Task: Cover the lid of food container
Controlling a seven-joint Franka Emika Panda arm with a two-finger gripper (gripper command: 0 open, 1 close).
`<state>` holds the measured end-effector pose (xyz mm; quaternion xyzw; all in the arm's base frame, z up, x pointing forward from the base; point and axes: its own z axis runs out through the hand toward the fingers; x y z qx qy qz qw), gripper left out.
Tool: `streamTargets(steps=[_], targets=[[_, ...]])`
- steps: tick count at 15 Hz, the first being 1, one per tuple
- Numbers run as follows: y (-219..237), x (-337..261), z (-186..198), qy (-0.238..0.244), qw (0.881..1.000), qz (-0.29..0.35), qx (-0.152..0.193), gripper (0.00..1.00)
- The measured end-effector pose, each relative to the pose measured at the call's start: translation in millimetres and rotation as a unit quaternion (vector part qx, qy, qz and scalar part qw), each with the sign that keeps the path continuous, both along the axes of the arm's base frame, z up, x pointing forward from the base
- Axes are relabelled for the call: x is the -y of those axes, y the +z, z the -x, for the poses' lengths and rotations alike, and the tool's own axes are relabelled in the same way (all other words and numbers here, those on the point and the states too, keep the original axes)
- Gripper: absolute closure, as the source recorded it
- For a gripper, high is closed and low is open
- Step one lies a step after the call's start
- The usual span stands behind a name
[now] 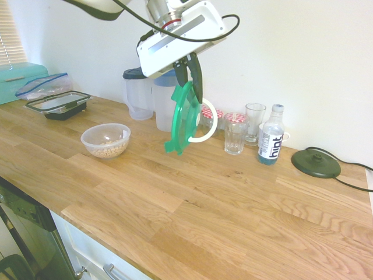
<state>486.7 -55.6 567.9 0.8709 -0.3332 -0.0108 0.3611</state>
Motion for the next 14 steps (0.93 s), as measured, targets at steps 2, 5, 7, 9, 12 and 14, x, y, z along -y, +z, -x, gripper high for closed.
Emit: streamTargets(steps=[2,5,7,9,12,14], targets=[[-16,-39,-10,0.002,0.998,0.06,0.019,1.0],[-29,-95,-19,-0.001,0.987,0.154,0.051,1.0],[-31,-129,-28,-0.011,0.975,0.205,0.083,1.0],[-44,-171,-35,-0.021,0.968,0.227,0.107,1.0],[-64,-238,-42,-0.008,0.969,0.223,0.105,1.0],[-69,-267,-43,-0.003,0.969,0.226,0.098,1.0]])
